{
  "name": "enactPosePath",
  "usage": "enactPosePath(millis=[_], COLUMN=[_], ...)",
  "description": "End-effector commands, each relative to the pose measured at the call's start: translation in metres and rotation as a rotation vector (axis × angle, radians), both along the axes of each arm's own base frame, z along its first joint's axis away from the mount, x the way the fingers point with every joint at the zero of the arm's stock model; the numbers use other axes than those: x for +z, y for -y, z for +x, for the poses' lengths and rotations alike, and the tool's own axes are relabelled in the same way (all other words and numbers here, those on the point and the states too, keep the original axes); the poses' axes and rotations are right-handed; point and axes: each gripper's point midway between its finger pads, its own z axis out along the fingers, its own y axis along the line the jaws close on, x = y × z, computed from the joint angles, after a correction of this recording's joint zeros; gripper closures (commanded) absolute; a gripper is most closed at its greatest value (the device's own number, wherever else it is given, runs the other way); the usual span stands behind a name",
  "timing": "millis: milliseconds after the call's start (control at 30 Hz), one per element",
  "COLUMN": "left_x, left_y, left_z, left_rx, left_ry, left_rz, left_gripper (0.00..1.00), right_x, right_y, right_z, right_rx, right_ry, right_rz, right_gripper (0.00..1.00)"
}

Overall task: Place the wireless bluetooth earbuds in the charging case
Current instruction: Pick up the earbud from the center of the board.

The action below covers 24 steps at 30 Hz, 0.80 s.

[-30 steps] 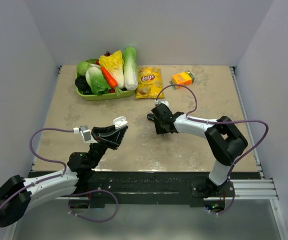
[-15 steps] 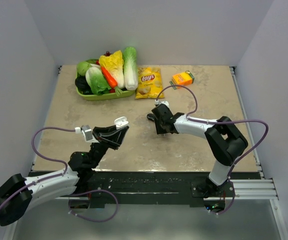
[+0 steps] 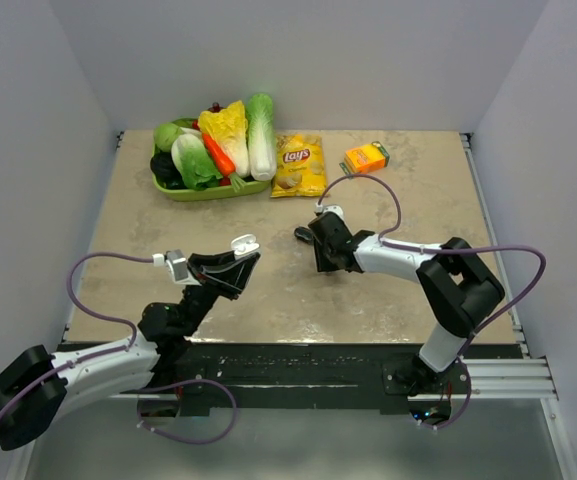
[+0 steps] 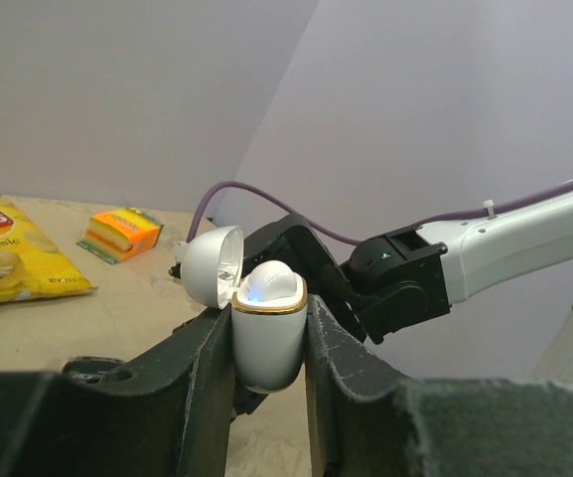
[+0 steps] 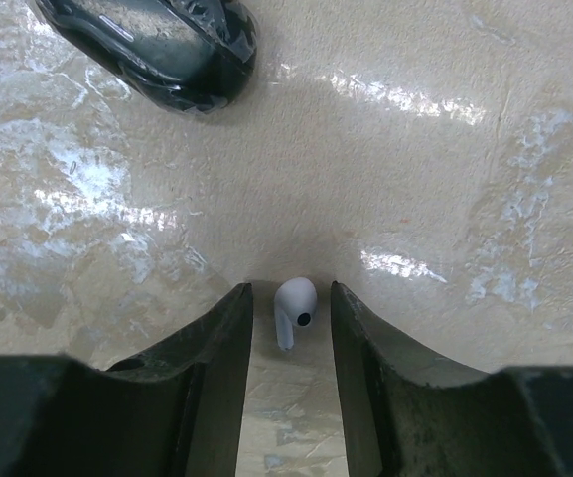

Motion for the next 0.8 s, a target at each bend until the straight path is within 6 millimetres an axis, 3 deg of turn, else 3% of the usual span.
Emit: enactPosePath(millis=[0, 167, 500, 600, 700, 767], left_x=[-0.058, -0.058, -0.059, -0.059, -0.059, -0.056], left_y=[-0.023, -0.023, -0.025, -0.025, -0.025, -0.024], left_z=[-0.025, -0.026, -0.025, -0.025, -0.025, -0.024], left_rx=[-0.021, -0.025, -0.016, -0.016, -0.013, -0.013], left_ry=[-0.024, -0.025, -0.024, -0.023, -0.022, -0.015], left_rz=[0.032, 0.026, 0.03, 0.029, 0.03, 0.029], left_gripper=[1.0, 1.0, 1.0, 1.0, 1.0, 1.0], right_x=[-0.014, -0.02, -0.021, -0.01, 0.017, 0.053], right_y=[0.014, 0.013, 0.012, 0.009, 0.004, -0.004], right_z=[-0.025, -0.026, -0.028, -0.026, -0.017, -0.009], right_rx=[-0.001, 0.002, 0.007, 0.002, -0.009, -0.006], right_ry=[-0.095, -0.105, -0.112, -0.078, 0.006, 0.109], right_rz=[-0.03, -0.036, -0.025, 0.007, 0.076, 0.169], right_gripper=[0.59, 0.63, 0.95, 1.0, 1.0, 1.0])
